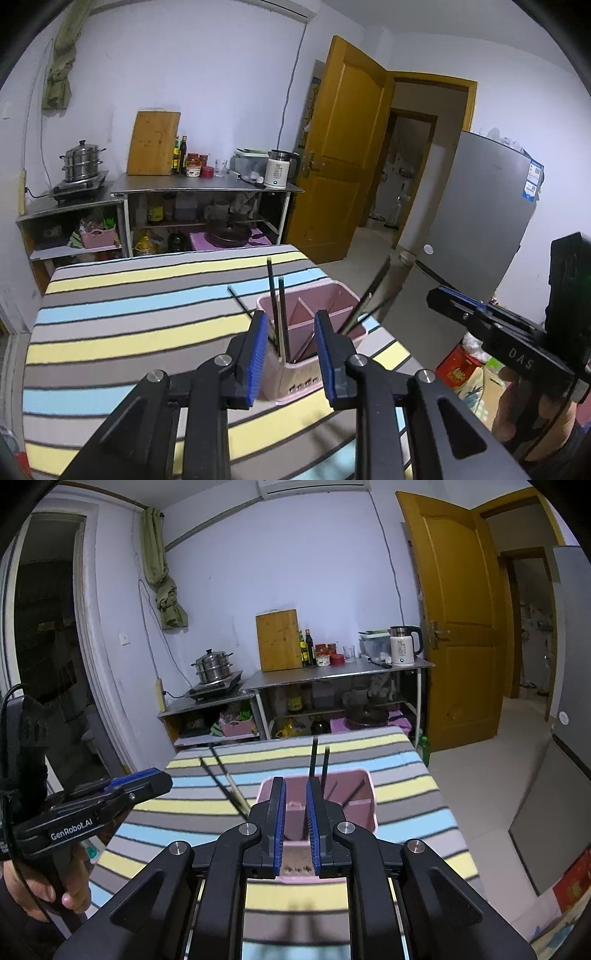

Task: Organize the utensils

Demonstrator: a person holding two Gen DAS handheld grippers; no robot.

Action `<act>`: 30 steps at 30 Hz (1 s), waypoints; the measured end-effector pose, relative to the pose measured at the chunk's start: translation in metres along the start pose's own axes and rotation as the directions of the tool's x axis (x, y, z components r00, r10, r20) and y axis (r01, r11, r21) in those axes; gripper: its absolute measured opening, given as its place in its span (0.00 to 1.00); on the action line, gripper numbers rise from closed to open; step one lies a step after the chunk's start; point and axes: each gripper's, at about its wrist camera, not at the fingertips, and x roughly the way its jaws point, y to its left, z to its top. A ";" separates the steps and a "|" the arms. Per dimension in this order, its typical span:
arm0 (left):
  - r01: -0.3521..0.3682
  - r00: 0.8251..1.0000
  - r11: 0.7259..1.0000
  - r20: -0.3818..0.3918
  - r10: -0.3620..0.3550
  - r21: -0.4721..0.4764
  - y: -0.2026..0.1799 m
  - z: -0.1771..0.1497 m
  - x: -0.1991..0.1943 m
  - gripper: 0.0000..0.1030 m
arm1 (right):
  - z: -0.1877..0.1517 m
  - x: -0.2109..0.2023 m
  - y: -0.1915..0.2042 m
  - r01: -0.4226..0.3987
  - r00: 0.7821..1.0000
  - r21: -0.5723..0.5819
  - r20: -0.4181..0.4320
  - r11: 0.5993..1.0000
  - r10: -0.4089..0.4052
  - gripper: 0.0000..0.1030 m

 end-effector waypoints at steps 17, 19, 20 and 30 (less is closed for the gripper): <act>-0.084 0.996 0.996 -0.015 0.085 0.040 -0.015 -0.109 -0.011 0.25 | -0.101 -0.014 0.019 0.011 0.998 -0.012 -0.057 1.000 -0.012 0.13; -0.087 0.996 0.995 -0.017 0.088 0.040 -0.017 -0.121 -0.012 0.25 | -0.110 -0.015 0.020 0.018 0.998 -0.014 -0.062 1.000 -0.019 0.13; -0.087 0.996 0.995 -0.016 0.087 0.040 -0.015 -0.124 -0.013 0.25 | -0.114 -0.015 0.020 0.027 0.998 -0.016 -0.061 0.999 -0.028 0.13; -0.115 0.993 0.993 -0.005 0.115 0.035 -0.011 -0.147 -0.015 0.25 | -0.139 -0.020 0.019 0.062 0.997 -0.018 -0.051 0.998 -0.063 0.13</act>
